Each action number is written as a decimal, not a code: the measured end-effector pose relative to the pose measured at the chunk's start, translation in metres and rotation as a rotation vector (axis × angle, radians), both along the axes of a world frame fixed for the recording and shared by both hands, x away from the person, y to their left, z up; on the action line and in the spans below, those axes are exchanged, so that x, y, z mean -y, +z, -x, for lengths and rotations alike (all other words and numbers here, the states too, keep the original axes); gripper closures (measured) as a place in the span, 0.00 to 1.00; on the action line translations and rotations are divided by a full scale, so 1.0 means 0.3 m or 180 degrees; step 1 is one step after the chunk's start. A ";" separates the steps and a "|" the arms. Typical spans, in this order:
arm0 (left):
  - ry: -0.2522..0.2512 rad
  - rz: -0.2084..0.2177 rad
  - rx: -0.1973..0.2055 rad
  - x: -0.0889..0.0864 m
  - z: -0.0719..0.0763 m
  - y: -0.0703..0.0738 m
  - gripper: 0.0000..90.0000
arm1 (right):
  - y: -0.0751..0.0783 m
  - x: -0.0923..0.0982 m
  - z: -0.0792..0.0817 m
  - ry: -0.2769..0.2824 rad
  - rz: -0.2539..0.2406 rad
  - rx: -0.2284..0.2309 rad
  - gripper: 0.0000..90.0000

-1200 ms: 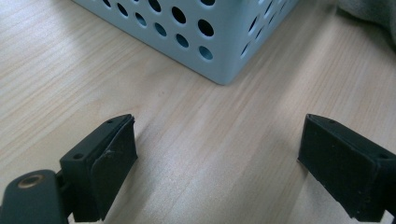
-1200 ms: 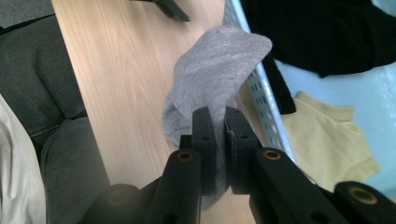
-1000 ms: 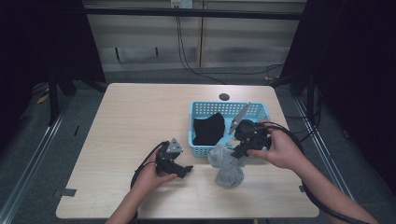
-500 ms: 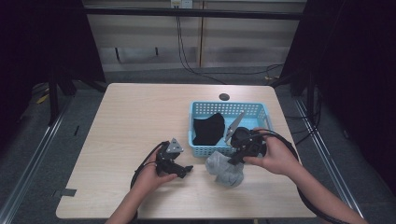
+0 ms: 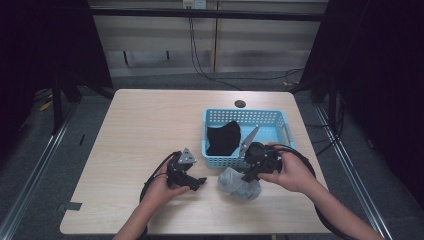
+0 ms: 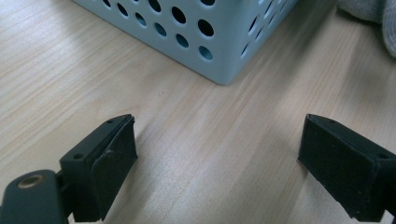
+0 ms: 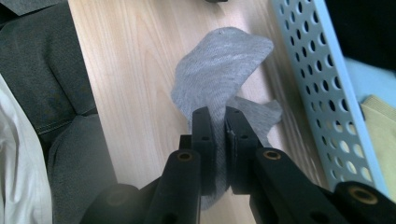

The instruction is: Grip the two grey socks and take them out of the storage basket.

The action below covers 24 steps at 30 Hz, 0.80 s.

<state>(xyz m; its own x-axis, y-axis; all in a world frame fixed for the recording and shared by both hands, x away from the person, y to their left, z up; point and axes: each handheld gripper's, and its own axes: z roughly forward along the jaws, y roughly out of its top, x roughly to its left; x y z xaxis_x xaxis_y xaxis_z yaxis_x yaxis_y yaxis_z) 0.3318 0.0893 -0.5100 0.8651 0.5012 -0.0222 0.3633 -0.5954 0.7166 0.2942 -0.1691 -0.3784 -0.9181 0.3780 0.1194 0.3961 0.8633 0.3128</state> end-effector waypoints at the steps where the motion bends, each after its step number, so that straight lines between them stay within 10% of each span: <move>1: 0.0000 0.0000 0.0000 0.000 0.000 0.000 0.12 | -0.003 -0.003 0.002 -0.0005 0.0007 -0.0006 0.94; 24: 0.0003 -0.0001 0.0006 0.000 0.000 0.000 0.12 | -0.103 -0.058 0.019 0.0118 -0.0014 -0.0038 0.93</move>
<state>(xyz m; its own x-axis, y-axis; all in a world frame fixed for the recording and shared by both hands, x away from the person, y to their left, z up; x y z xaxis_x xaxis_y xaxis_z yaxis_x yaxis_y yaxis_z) 0.3319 0.0893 -0.5099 0.8647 0.5019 -0.0203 0.3624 -0.5953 0.7171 0.2885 -0.1516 -0.4092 -0.9299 0.3433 0.1321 0.3677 0.8760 0.3121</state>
